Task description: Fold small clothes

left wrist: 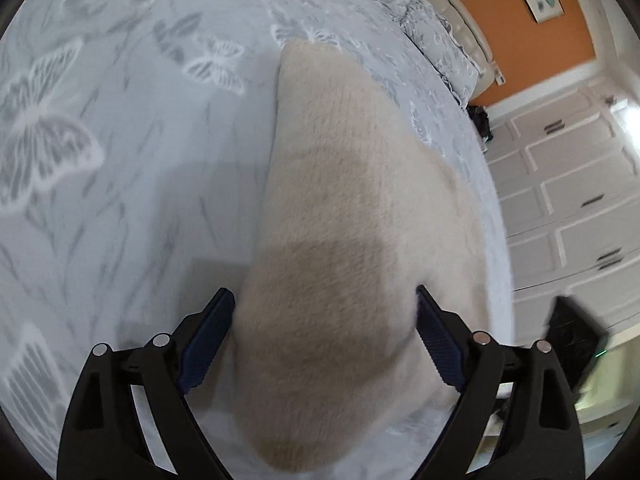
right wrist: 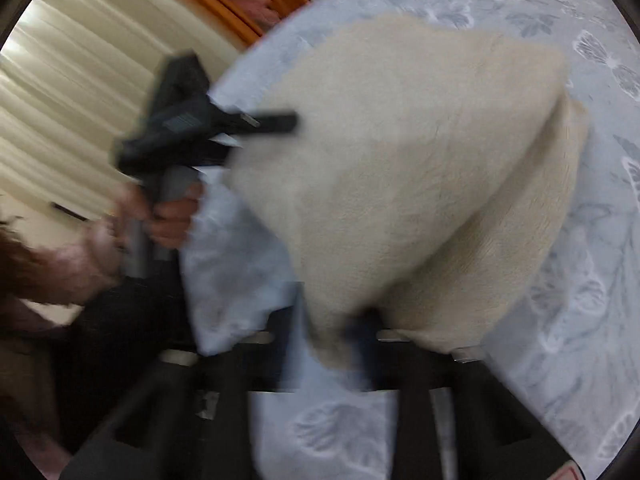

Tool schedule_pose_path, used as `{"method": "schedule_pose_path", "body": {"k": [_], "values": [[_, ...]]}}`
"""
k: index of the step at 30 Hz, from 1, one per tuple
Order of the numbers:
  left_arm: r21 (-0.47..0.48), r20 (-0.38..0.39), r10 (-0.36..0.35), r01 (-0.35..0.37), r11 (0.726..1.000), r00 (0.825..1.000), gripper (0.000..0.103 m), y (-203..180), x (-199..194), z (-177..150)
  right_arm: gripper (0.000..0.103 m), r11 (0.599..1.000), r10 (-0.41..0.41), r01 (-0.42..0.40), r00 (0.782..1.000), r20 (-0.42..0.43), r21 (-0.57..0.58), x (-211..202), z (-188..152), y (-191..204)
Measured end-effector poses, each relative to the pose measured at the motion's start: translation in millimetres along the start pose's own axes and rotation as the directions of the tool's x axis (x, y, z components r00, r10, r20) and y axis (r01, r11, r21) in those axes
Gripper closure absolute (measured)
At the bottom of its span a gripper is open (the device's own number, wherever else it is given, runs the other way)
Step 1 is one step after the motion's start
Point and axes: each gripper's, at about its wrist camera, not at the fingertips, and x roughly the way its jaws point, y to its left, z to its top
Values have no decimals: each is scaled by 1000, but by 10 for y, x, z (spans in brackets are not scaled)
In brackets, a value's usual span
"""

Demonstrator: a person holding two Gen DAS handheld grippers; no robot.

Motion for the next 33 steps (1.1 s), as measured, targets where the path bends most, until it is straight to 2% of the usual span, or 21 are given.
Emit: {"method": "schedule_pose_path", "body": {"k": [3, 4, 6, 7, 9, 10, 11, 12, 13, 14, 16, 19, 20, 21, 22, 24, 26, 28, 29, 31, 33], "values": [[19, -4, 5, -4, 1000, 1000, 11, -34, 44, 0, 91, 997, -28, 17, 988, 150, 74, -367, -120, -140], [13, -12, -9, 10, 1000, 1000, 11, -36, 66, -1, 92, 988, -120, 103, 982, 143, 118, -382, -192, -242], [29, -15, 4, -4, 1000, 1000, 11, -78, 102, -19, 99, 907, -380, 366, 925, 29, 208, -275, -406, -472], [42, -11, 17, -16, 999, 1000, 11, -94, 107, -41, 99, 880, -427, 412, 904, 16, 238, -278, -476, -519], [63, -3, 30, -30, 998, 1000, 10, -132, 101, -67, 96, 849, -459, 411, 885, 78, 331, -395, -607, -493], [64, -2, 33, -33, 997, 999, 10, -143, 99, -67, 93, 840, -469, 382, 868, 163, 386, -515, -631, -388], [59, -2, 32, -32, 998, 999, 10, -151, 101, -69, 78, 831, -478, 352, 848, 229, 432, -606, -619, -300], [49, -2, 28, -28, 998, 1000, 10, -144, 101, -65, 34, 827, -475, 322, 839, 267, 462, -653, -587, -239], [40, -1, 24, -24, 999, 1000, 10, -137, 103, -62, 13, 815, -483, 299, 823, 298, 497, -668, -520, -182], [37, 1, 23, -23, 999, 1000, 10, -122, 101, -64, 5, 807, -489, 276, 809, 328, 523, -652, -434, -138], [42, 5, 27, -27, 999, 1000, 9, -134, 108, -70, 5, 806, -473, 255, 819, 323, 535, -541, -226, -133], [47, 6, 25, -25, 999, 1000, 9, -94, 60, -114, 5, 764, -524, 331, 819, 234, 554, -221, 76, -204], [46, 3, 21, -21, 999, 1000, 9, -85, 49, -132, 12, 753, -532, 350, 822, 203, 557, -115, 144, -235], [45, 2, 16, -16, 999, 1000, 9, -72, 45, -132, 45, 750, -529, 358, 829, 179, 556, 5, 164, -261], [48, -1, 9, -9, 999, 1000, 10, -66, 46, -119, 61, 741, -541, 376, 825, 162, 556, 69, 188, -245], [73, 10, -21, 20, 997, 1000, 34, -109, 18, -73, 76, 762, -549, 364, 801, 238, 535, 15, 240, -73], [143, 61, -32, 23, 989, 998, 46, -187, -108, -34, 78, 812, -526, 321, 765, 371, 488, -164, 286, 275], [192, 117, -53, 30, 981, 992, 48, -225, -225, 7, 78, 836, -511, 305, 733, 449, 456, -239, 337, 380], [196, 133, -55, 28, 980, 990, 48, -217, -250, 23, 76, 837, -511, 306, 731, 452, 453, -216, 338, 377], [175, 130, -16, -7, 985, 991, 46, -146, -207, 52, 70, 782, -572, 382, 753, 325, 493, 23, 330, 62], [142, 101, 40, -54, 988, 994, 32, -63, -117, 54, 58, 700, -640, 470, 747, 181, 538, 245, 187, -197]]}}
